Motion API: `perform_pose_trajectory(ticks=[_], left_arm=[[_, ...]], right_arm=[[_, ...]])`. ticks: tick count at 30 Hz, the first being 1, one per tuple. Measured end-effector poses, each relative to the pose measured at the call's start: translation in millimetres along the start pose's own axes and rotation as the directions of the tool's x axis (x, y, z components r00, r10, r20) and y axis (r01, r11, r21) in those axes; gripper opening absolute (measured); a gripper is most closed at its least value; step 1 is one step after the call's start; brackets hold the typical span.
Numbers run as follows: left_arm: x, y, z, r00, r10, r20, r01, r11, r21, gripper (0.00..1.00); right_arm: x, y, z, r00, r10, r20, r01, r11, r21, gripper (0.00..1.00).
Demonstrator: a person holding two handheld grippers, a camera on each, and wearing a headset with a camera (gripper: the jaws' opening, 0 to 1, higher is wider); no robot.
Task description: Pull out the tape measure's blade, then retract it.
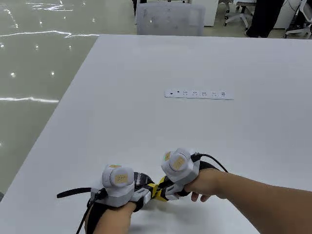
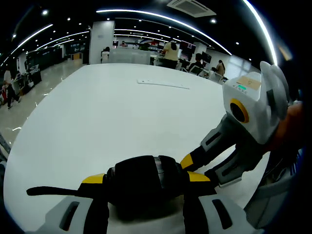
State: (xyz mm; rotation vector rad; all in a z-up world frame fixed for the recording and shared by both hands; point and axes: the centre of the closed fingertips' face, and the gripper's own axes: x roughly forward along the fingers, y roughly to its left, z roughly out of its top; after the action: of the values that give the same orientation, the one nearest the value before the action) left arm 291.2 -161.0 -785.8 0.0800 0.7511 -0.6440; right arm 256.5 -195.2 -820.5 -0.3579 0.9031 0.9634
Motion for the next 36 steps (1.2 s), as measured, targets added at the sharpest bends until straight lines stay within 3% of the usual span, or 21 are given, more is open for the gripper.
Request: perform_pose_trajectory(ticks=[11, 23, 36], left_arm=[[0.6, 0.9, 0.5, 1.0000, -0.001, -0.001, 0.001, 1.000, 0.003, 0.58], [0.4, -0.1, 0.2, 1.0000, -0.002, 0.000, 0.002, 1.000, 0.004, 0.58], [-0.5, -1.4, 0.3, 0.9998, -0.004, 0.018, 0.004, 1.000, 0.016, 0.59]], right_arm=[[-0.2, 1.1, -0.8, 0.9998, 0.011, 0.015, -0.011, 1.000, -0.025, 0.15], [0.8, 1.9, 0.0, 0.9997, 0.023, -0.011, -0.023, 0.999, -0.034, 0.14], [1.2, 3.1, -0.9, 0.9997, -0.025, -0.007, 0.024, 0.998, -0.058, 0.15]])
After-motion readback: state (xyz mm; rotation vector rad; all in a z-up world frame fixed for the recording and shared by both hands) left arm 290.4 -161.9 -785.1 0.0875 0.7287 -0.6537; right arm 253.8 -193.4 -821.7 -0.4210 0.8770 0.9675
